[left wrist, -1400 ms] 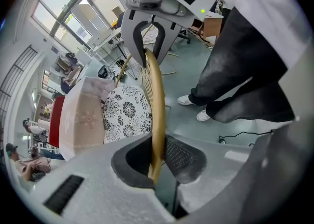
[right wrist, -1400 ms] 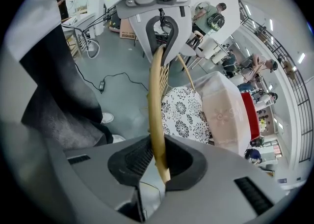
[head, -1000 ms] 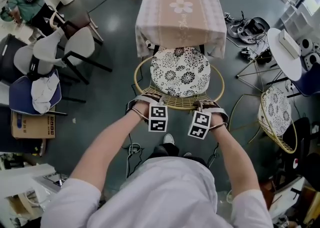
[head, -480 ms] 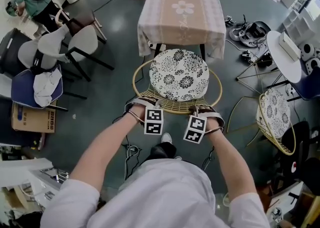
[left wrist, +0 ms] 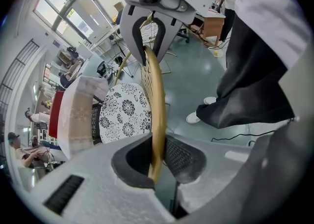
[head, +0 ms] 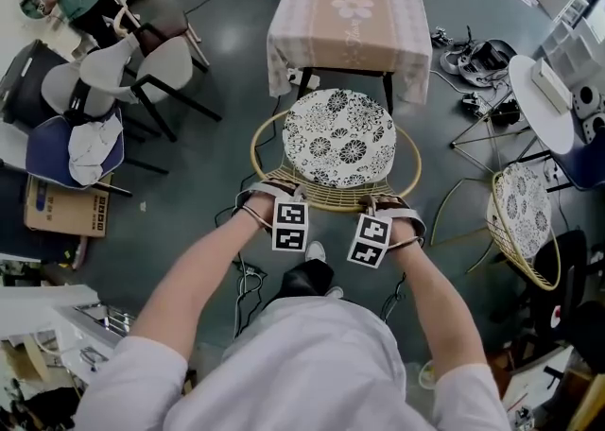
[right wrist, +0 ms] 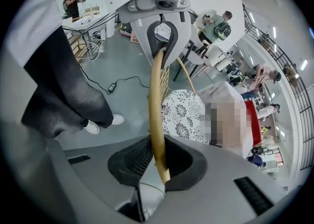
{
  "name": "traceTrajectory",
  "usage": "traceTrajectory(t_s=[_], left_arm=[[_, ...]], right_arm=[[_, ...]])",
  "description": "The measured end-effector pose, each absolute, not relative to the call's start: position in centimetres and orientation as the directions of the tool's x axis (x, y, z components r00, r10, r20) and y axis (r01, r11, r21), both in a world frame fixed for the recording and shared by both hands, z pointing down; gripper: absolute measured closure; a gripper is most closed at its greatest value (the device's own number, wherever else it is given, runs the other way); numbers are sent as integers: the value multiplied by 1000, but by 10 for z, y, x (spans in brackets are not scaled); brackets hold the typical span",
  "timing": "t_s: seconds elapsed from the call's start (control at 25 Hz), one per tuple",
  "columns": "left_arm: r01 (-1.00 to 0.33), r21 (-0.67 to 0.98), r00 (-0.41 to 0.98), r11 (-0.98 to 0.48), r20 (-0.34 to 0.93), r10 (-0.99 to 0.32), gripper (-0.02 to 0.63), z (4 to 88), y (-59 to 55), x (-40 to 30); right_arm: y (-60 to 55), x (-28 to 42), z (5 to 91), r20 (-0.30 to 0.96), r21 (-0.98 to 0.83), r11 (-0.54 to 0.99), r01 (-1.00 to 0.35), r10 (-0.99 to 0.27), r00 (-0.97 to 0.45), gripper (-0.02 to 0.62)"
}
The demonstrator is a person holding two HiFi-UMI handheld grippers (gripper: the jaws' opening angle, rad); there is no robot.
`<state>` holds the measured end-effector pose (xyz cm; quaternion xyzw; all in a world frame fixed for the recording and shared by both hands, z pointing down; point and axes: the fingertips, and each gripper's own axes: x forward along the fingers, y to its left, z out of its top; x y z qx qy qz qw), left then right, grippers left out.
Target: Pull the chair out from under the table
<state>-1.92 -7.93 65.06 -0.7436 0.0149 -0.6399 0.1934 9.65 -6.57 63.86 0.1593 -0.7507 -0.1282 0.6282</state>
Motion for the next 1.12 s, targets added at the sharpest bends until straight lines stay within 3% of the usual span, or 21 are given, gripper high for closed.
traceTrajectory(t_s=[1.12], left_arm=[[222,-323,166,-920,942,-291,560,651,3,-32]], right_arm=[[21,83,638,899,399,914,-78,-407,-166,549]])
